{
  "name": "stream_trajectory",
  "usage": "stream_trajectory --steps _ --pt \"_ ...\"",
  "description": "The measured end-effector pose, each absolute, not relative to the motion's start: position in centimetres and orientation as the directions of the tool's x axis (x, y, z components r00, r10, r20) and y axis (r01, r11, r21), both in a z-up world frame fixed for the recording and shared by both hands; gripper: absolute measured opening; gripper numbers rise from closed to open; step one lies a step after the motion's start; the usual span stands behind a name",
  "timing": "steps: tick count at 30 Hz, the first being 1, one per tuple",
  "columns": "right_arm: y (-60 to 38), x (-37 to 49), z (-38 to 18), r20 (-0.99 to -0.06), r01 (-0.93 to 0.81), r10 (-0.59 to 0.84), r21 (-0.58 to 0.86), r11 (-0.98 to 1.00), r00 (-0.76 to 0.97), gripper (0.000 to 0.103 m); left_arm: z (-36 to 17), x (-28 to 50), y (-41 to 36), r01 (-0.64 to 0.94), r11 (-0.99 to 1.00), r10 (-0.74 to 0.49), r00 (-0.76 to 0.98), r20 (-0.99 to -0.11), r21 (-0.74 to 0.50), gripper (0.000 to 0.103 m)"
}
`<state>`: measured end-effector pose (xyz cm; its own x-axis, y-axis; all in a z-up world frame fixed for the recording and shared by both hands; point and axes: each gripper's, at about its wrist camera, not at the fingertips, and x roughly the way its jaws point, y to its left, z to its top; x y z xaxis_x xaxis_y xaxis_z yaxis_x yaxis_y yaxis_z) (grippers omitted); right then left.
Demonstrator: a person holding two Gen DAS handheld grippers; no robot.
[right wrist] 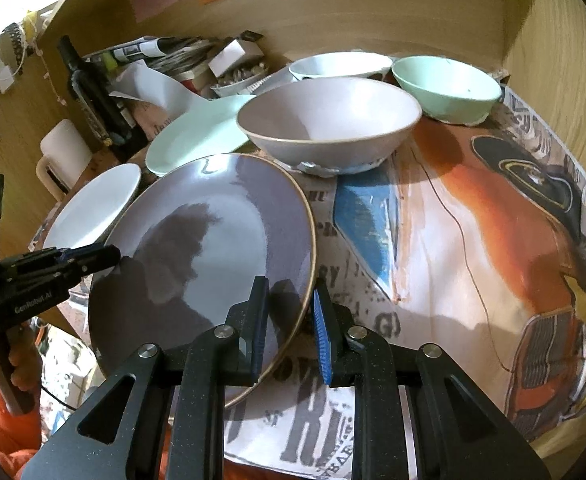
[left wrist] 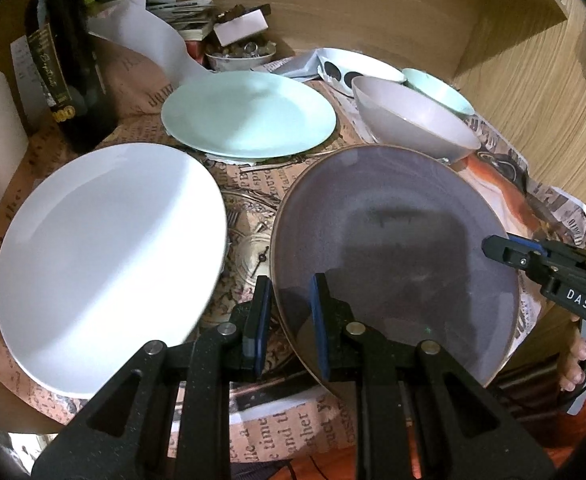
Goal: Organize plates and bowls
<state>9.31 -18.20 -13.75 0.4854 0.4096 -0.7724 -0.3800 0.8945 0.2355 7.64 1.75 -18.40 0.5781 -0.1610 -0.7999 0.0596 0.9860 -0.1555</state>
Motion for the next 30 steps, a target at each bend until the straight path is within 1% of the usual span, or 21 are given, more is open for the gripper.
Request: stream_trajectory --steps 10,14,17,19,21,23,25,27,28,29,30 --pt "-18.2 9.9 -14.3 -0.779 -0.364 0.398 0.235 0.901 0.483 0.019 -18.4 8.5 1.7 0.072 0.985 -0.171 0.583 -0.794 -0.16 0.019" --pt "-18.2 10.1 -14.4 -0.785 -0.363 0.394 0.231 0.903 0.478 0.022 -18.4 8.6 1.4 0.082 0.987 -0.162 0.59 -0.791 -0.141 0.019" --pt "-18.1 9.9 -14.0 -0.78 -0.358 0.364 0.192 0.914 0.509 0.022 -18.4 8.3 1.3 0.09 0.987 -0.16 0.602 -0.782 -0.133 0.019" --pt "-18.2 9.7 -13.2 -0.767 -0.354 0.347 0.168 0.92 0.54 0.027 -18.2 8.2 1.4 0.082 0.99 -0.143 0.618 -0.773 -0.117 0.019" --pt "-18.5 9.5 -12.3 -0.748 -0.347 0.343 0.16 0.924 0.568 0.038 -17.9 8.1 1.7 0.074 0.991 -0.131 0.63 -0.765 -0.109 0.02" --pt "-18.5 9.2 -11.2 -0.723 -0.346 0.344 0.153 0.926 0.6 0.045 -17.5 7.9 2.2 0.068 0.991 -0.134 0.639 -0.757 -0.118 0.023" --pt "-18.3 9.1 -10.5 -0.706 -0.353 0.351 0.152 0.923 0.615 0.046 -17.0 7.7 2.7 0.062 0.991 -0.132 0.651 -0.748 -0.121 0.027" --pt "-17.7 8.9 -9.7 -0.689 -0.367 0.368 0.157 0.917 0.624 0.048 -16.4 7.4 3.3 0.053 0.991 -0.127 0.666 -0.735 -0.123 0.038" --pt "-17.4 8.8 -9.4 -0.682 -0.374 0.375 0.159 0.914 0.628 0.049 -16.1 7.2 3.7 0.047 0.991 -0.125 0.676 -0.727 -0.127 0.048" --pt "-17.1 8.8 -9.1 -0.673 -0.381 0.384 0.162 0.91 0.632 0.052 -15.6 7.0 4.2 0.037 0.99 -0.121 0.692 -0.712 -0.132 0.056" --pt "-16.7 8.7 -8.9 -0.666 -0.386 0.39 0.163 0.908 0.636 0.053 -15.3 6.8 4.6 0.028 0.991 -0.114 0.703 -0.702 -0.133 0.058"
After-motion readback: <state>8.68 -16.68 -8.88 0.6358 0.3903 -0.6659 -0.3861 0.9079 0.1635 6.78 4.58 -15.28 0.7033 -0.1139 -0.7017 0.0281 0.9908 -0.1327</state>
